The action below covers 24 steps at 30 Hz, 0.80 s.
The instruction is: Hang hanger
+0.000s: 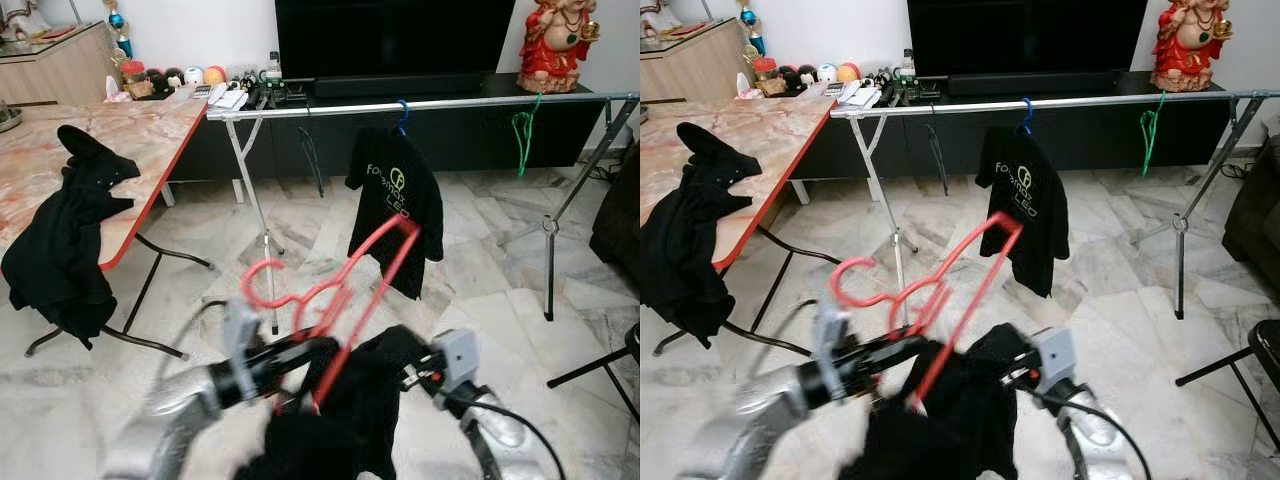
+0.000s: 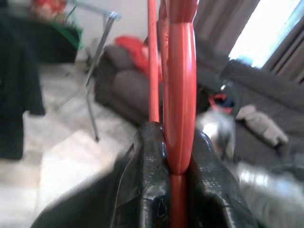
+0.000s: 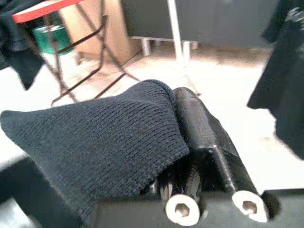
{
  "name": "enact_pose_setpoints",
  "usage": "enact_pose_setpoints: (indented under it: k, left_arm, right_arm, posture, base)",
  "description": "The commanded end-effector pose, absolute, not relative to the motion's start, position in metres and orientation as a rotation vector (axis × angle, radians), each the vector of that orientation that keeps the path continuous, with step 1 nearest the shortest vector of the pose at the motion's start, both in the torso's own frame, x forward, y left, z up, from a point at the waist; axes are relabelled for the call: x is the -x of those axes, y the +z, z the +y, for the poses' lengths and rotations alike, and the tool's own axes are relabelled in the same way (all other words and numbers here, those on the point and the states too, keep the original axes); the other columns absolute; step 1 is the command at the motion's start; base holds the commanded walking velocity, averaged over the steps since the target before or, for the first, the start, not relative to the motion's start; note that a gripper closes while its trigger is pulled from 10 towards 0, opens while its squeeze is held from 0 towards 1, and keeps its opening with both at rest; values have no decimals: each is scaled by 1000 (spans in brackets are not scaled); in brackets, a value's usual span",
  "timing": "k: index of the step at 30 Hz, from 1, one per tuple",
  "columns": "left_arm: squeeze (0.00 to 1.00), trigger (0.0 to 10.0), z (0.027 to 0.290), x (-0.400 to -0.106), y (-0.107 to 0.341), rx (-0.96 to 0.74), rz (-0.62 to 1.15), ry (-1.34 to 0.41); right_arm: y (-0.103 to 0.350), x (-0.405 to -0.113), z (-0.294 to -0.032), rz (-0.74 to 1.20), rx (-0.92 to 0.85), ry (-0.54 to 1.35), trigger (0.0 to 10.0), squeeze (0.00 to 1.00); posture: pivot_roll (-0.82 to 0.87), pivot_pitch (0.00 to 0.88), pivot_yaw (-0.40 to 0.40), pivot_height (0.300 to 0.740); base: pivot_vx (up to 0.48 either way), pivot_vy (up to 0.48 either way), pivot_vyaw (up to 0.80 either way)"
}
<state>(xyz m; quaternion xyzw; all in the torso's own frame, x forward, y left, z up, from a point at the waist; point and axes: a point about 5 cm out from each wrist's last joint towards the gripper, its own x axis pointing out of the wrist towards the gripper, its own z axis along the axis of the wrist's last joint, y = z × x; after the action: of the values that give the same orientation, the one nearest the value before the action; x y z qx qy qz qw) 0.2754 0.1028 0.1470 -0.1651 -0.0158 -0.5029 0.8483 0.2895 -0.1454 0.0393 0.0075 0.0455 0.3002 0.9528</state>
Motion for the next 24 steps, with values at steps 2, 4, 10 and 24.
enact_pose_setpoints:
  k: [2, 4, 10, 24]
  left_arm:
    - [0, 10000, 98, -291, 164, 327, -164, -918]
    - [0, 10000, 99, -294, 165, 319, -178, -881]
    - [0, 10000, 130, -320, 153, 120, -127, -553]
    - [0, 10000, 193, -268, 21, -306, 380, -424]
  right_arm:
    - [42, -288, -139, 74, -32, 641, 0, 0]
    - [42, -288, -138, 75, -33, 643, 0, 0]
    - [40, -287, -139, 76, -24, 608, 0, 0]
    - [62, -302, -177, -54, -165, 252, 0, 0]
  posture:
    - [21, 66, 35, 740]
    - [21, 66, 35, 740]
    - [22, 66, 41, 740]
    - [21, 59, 46, 740]
  base:
    - [0, 0, 0]
    - [0, 0, 0]
    - [0, 0, 0]
    - [0, 0, 0]
